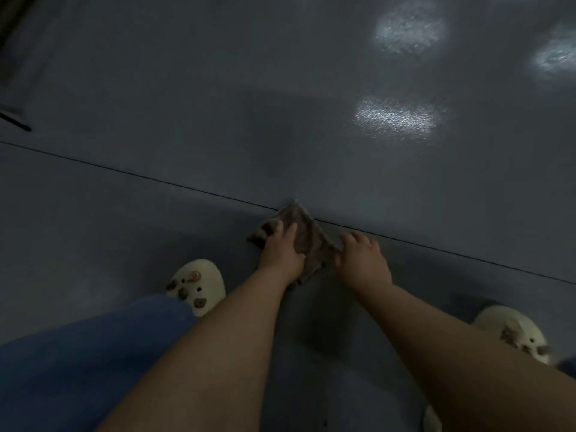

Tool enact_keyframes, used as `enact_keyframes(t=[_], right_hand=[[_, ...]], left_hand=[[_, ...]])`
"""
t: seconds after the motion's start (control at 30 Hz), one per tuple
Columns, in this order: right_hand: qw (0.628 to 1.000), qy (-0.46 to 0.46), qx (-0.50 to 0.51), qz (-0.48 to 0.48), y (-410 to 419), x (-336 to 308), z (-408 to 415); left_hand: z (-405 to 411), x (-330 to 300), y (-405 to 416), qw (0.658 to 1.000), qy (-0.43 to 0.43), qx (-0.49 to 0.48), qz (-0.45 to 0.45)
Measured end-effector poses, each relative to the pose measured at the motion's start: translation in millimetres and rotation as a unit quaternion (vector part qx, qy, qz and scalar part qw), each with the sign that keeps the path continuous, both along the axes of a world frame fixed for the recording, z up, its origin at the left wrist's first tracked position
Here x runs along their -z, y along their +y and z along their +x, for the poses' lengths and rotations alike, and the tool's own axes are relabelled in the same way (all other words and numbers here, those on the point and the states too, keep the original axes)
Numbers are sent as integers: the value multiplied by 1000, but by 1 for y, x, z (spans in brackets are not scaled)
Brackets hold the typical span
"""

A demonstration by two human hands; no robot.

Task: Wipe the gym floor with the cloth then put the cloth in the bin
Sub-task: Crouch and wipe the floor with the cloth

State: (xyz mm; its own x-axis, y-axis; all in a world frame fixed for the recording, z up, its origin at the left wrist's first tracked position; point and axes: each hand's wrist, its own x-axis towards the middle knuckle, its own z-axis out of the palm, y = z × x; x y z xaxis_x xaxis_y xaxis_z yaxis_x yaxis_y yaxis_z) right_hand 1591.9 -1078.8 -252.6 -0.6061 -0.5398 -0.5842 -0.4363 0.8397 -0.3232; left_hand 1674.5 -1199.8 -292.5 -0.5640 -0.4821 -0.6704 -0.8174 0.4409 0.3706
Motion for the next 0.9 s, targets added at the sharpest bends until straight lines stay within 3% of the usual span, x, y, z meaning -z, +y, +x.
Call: enact_keyframes(t=[0.43, 0.6, 0.73, 0.9], right_hand=[[996, 3, 9, -90, 22, -35, 30], [995, -12, -2, -96, 4, -20, 37], [995, -15, -38, -90, -18, -7, 42], [993, -43, -112, -11, -32, 29, 38]], left_hand=[[34, -61, 26, 992, 57, -110, -20], [43, -54, 9, 977, 65, -204, -10], [44, -41, -13, 976, 46, -213, -28], [30, -21, -31, 990, 64, -109, -65]])
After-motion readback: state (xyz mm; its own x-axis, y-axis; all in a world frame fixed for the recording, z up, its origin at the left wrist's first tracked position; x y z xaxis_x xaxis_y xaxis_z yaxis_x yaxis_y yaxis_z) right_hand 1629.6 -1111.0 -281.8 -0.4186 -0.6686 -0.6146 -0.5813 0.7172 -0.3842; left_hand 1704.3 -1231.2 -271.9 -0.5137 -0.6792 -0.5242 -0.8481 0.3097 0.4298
